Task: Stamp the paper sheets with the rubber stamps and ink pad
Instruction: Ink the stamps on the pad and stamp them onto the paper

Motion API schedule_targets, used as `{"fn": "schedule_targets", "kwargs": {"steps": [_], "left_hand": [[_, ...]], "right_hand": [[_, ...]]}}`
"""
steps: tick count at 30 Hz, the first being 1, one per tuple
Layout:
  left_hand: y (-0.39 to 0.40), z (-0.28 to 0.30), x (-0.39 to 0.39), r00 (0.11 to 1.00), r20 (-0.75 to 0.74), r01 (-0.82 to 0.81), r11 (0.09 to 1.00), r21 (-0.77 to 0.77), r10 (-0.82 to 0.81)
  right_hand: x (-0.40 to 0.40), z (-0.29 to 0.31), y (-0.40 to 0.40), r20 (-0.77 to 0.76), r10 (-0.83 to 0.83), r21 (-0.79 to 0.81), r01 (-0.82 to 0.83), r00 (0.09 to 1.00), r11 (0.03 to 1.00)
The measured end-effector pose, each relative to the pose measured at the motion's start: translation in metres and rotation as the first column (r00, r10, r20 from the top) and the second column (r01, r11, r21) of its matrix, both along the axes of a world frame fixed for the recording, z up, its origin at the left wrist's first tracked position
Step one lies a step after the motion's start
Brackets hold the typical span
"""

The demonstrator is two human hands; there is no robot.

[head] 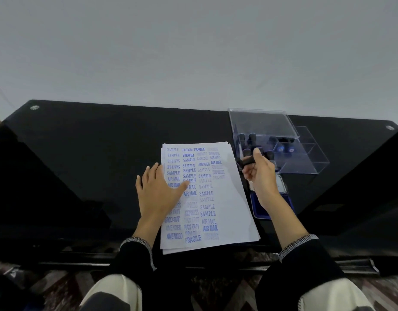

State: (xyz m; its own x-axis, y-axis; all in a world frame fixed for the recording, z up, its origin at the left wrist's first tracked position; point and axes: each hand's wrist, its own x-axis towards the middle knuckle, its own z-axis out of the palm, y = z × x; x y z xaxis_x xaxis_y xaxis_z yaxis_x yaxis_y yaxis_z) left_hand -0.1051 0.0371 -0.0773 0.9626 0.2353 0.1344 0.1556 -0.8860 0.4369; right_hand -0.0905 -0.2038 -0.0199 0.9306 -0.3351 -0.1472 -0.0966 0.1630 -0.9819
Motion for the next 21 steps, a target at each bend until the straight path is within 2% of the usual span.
{"fn": "schedule_targets", "kwargs": {"steps": [4,13,17,21], "left_hand": [[0.000,0.000,0.000,1.000,0.006,-0.003,1.000,-0.008,0.003],[0.001,0.000,0.000,1.000,-0.004,0.000,1.000,-0.019,0.000],[0.000,0.003,0.000,1.000,-0.031,0.003,1.000,-0.016,-0.004],[-0.004,0.006,-0.005,0.999,-0.007,0.042,0.999,0.034,-0.042]], "right_hand": [[0.000,0.000,-0.002,-0.007,0.014,0.048,-0.014,1.000,0.999],[-0.008,-0.001,0.000,-0.009,0.079,-0.049,-0.079,0.997,0.996],[-0.027,0.004,-0.027,0.007,0.048,-0.183,-0.046,0.999,0.982],[-0.052,-0.003,-0.068,0.005,-0.013,-0.377,0.014,1.000,0.926]]}}
